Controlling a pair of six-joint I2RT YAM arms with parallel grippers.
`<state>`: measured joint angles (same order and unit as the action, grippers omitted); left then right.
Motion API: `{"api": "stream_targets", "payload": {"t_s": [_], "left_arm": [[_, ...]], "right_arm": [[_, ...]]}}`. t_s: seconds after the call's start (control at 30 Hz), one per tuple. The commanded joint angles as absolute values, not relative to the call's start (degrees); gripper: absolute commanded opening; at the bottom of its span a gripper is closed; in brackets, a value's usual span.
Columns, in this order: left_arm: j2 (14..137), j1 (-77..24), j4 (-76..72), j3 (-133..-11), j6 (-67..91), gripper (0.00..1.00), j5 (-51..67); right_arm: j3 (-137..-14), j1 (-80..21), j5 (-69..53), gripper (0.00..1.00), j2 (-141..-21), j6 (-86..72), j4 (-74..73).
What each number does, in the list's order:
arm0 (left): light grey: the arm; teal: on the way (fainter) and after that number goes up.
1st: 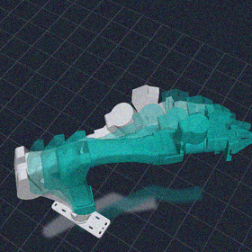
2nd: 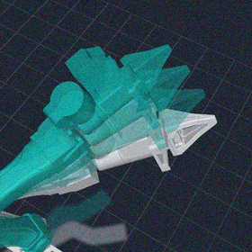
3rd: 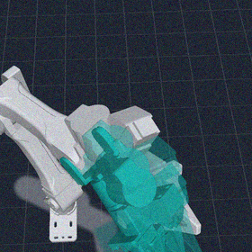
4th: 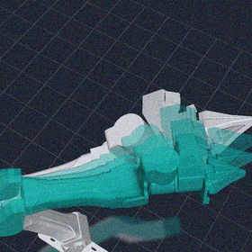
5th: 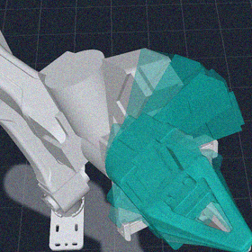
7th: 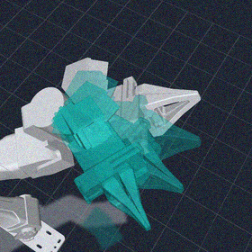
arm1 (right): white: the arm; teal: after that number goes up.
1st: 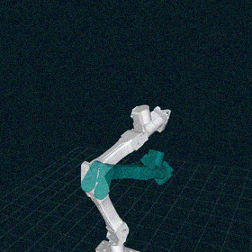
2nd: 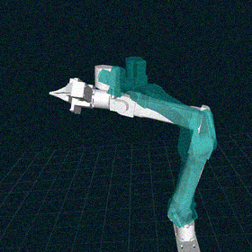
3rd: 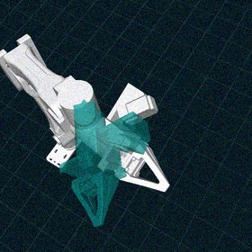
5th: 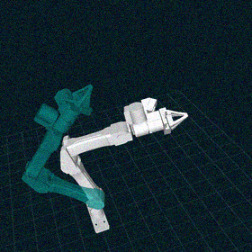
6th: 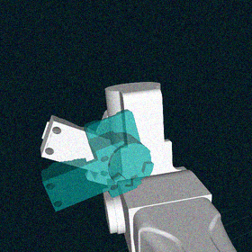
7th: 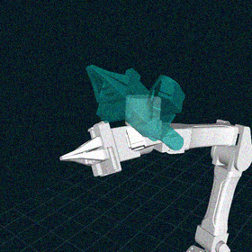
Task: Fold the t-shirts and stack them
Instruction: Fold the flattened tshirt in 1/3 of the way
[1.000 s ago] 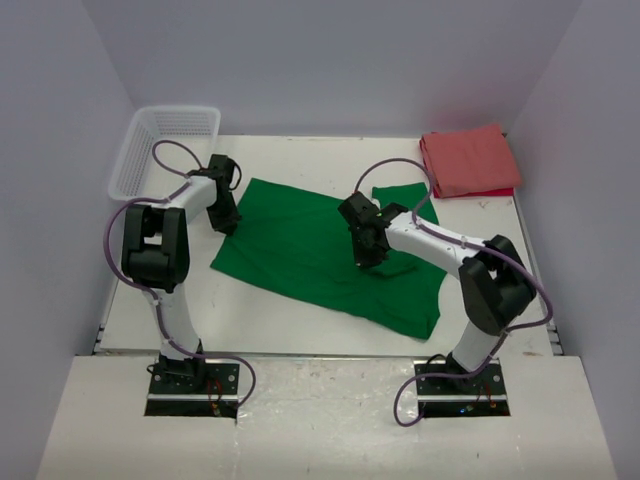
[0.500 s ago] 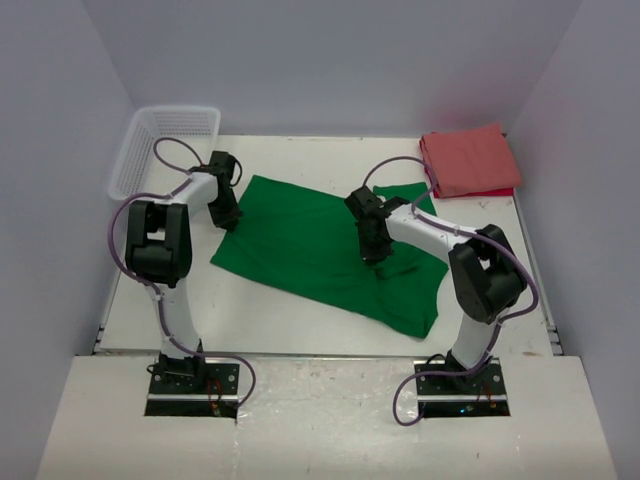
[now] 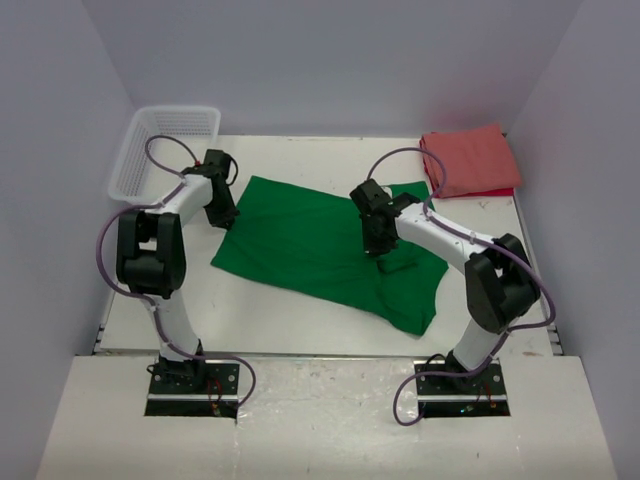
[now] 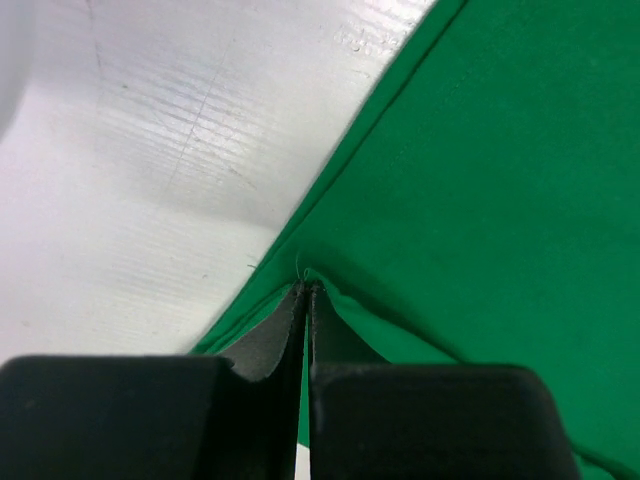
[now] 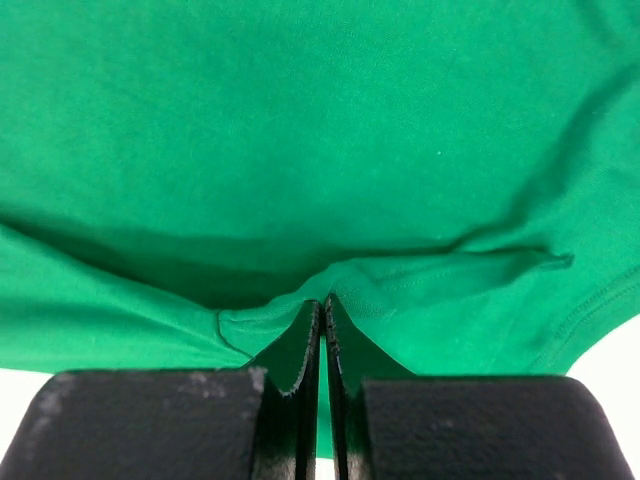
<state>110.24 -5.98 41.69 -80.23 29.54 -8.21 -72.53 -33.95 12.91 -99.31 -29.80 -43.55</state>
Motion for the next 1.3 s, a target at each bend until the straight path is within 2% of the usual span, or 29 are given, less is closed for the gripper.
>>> {"api": "stream_targets", "payload": {"t_s": [0.0, 0.5, 0.77, 0.8, 0.93, 1.07, 1.1, 1.17, 1.2, 1.27], "left_arm": [[107.3, -5.4, 42.3, -81.4, 30.7, 0.0, -9.6], [109.4, -3.7, 43.5, -84.7, 31.5, 0.0, -11.9], [117.6, -3.7, 43.9, -91.2, 30.5, 0.0, -9.8], [119.6, -3.8, 44.1, -91.8, 29.9, 0.0, -8.3], [120.0, -4.4, 44.4, -92.0, 28.2, 0.03, -7.6], [111.9, -6.3, 41.4, -87.8, 28.8, 0.12, -13.3], [107.8, -8.0, 41.0, -87.4, 29.1, 0.21, -17.4], [103.6, -10.1, 40.7, -85.4, 29.4, 0.27, -20.9], [100.1, -11.9, 40.3, -84.6, 29.4, 0.36, -23.8], [97.7, -12.7, 40.3, -82.2, 29.0, 0.38, -22.7]], "right_arm": [[-74.4, -33.8, 14.7, 0.0, -96.3, -29.5, -45.2], [-74.9, -33.7, 17.4, 0.0, -96.2, -31.4, -47.4], [-81.3, -32.4, 15.9, 0.0, -105.5, -29.2, -47.0], [-81.9, -32.3, 15.6, 0.14, -106.4, -28.7, -46.6], [-82.1, -32.2, 16.8, 0.47, -107.6, -28.3, -45.1], [-78.8, -32.3, 18.5, 0.54, -99.5, -29.0, -44.3], [-78.4, -32.3, 19.8, 0.55, -97.8, -29.4, -44.8], [-76.9, -32.5, 21.3, 0.57, -94.7, -30.8, -47.9], [-76.6, -32.6, 22.1, 0.57, -91.4, -31.5, -49.1], [-73.8, -33.3, 22.6, 0.57, -87.8, -33.5, -51.8]]}}
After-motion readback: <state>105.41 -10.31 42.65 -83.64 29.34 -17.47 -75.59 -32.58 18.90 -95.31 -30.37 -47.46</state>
